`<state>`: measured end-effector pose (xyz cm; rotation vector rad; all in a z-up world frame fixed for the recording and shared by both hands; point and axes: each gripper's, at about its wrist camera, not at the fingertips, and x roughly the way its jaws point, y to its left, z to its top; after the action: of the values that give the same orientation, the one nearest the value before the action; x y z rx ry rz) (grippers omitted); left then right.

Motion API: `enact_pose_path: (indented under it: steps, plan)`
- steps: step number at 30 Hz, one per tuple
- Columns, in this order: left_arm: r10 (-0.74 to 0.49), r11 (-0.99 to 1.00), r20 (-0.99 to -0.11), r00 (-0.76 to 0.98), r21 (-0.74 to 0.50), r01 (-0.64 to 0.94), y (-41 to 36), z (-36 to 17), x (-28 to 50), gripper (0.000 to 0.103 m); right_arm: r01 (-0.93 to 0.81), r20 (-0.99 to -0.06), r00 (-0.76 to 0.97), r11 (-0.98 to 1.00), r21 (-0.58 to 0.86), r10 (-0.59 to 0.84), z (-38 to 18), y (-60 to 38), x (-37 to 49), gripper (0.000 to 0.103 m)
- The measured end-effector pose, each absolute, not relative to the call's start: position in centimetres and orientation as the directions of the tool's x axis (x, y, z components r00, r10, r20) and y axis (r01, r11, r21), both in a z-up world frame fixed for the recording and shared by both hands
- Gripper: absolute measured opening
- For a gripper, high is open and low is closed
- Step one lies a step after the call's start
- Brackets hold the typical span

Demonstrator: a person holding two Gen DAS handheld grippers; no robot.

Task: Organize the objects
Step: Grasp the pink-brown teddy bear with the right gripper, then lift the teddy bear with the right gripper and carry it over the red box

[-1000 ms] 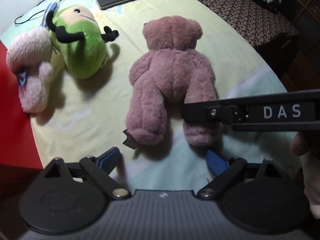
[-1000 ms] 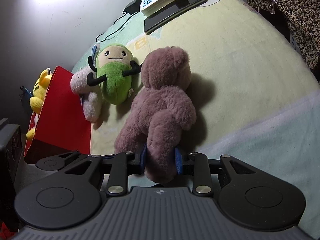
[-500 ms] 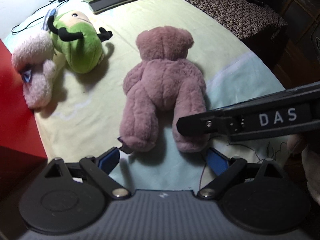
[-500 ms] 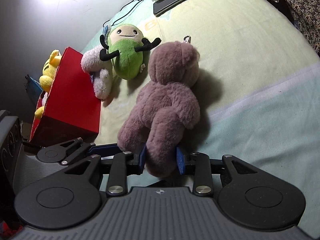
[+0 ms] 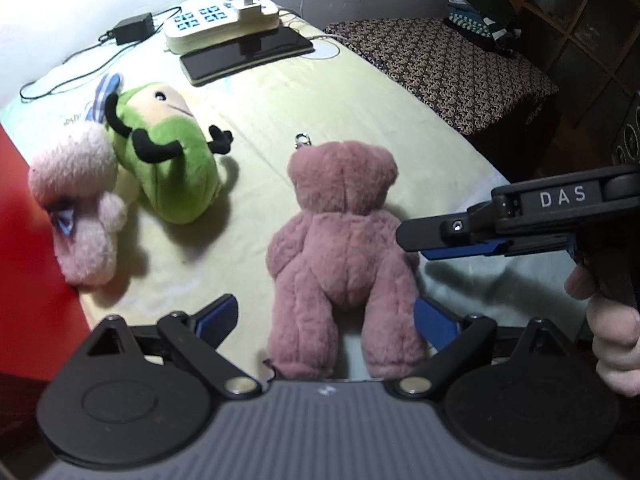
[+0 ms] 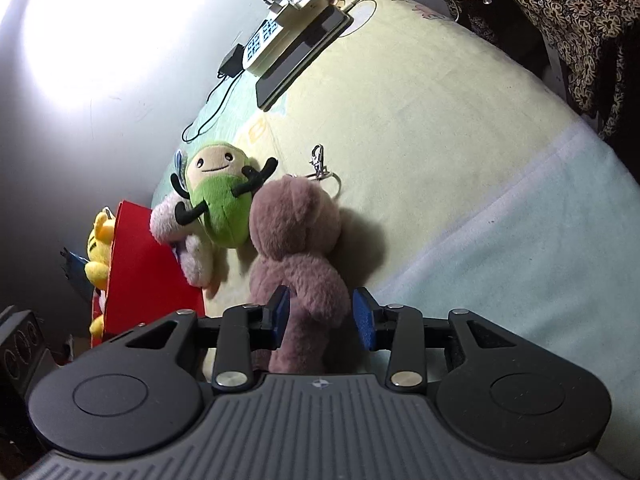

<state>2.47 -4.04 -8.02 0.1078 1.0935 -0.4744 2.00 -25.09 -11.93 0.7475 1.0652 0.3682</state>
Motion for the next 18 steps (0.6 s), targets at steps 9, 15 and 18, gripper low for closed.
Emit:
enact_pose_path:
  steps: [9,15,18]
  plan:
    - [-0.385,0.884,-0.879,0.282,-0.264,0.386,-4.7,-10.5,5.0,0.093,0.027,-0.650,0.431,0.711,0.703,0.626,-12.7,-22.7,4.3,0.052]
    - [-0.353,0.895,-0.889,0.292,-0.230,0.382,-4.9,-10.6,4.4,0.087,-0.019,-0.651,0.404,0.717,0.697,0.643,-12.3,-21.9,4.4,0.047]
    - [-0.336,0.899,-0.893,0.299,-0.209,0.384,-4.5,-10.3,3.6,0.086,-0.064,-0.652,0.393,0.726,0.685,0.649,-11.8,-21.1,3.9,0.045]
